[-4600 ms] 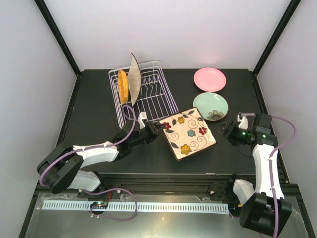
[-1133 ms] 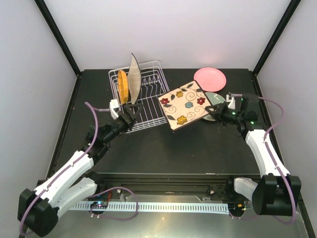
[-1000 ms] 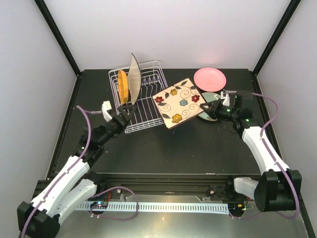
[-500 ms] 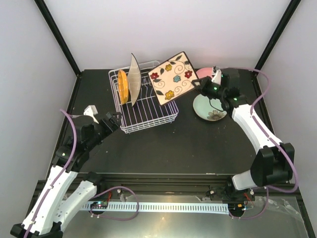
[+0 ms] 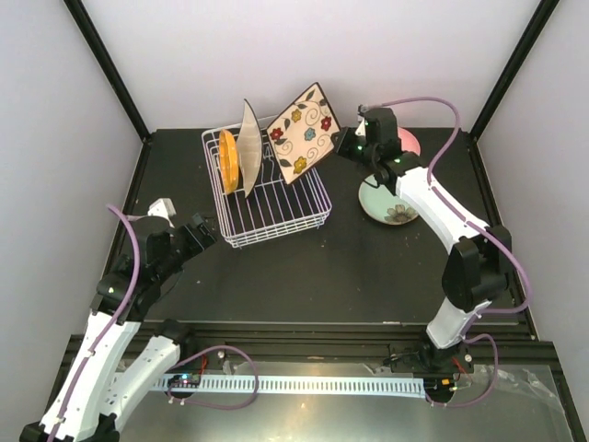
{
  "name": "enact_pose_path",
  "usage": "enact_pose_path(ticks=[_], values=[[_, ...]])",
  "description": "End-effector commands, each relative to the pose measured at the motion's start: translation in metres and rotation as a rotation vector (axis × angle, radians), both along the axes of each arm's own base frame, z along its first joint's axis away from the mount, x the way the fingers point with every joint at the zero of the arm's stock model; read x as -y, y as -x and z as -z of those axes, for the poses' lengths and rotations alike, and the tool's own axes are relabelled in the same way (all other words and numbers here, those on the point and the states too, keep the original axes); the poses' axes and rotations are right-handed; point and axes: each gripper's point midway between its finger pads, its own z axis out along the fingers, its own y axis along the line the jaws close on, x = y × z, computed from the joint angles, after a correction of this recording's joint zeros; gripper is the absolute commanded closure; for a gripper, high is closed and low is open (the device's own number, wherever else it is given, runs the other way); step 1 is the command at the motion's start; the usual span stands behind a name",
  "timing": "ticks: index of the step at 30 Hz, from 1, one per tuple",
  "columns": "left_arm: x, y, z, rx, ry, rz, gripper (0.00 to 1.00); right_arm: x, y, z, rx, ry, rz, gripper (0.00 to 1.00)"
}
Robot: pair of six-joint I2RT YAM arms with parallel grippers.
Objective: Load the plates into the dish rack
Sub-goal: Insert the plate into the dish rack.
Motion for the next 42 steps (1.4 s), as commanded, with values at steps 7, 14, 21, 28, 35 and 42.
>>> enact_pose_path(ticks=[7,14,21,28,35,42], values=[[-0.008,-0.005,-0.01,-0.003,-0.067,-0.003,0.01,-0.034,-0.036,-0.113,0.386,0.059,0.116,0.99],[-0.013,-0.006,-0.005,-0.021,-0.081,-0.023,0.01,-0.049,-0.048,-0.123,0.432,0.153,0.164,0.99],[-0.017,-0.008,-0.002,-0.031,-0.085,-0.032,0.01,-0.069,-0.048,-0.122,0.462,0.274,0.212,0.99],[-0.02,-0.008,-0.001,-0.034,-0.089,-0.041,0.01,-0.084,-0.047,-0.111,0.454,0.326,0.22,0.99],[-0.022,-0.007,0.0,-0.035,-0.089,-0.043,0.01,-0.094,-0.043,-0.101,0.44,0.339,0.233,0.99],[-0.024,-0.005,-0.001,-0.032,-0.094,-0.041,0.01,-0.104,-0.04,-0.089,0.416,0.335,0.251,0.99]])
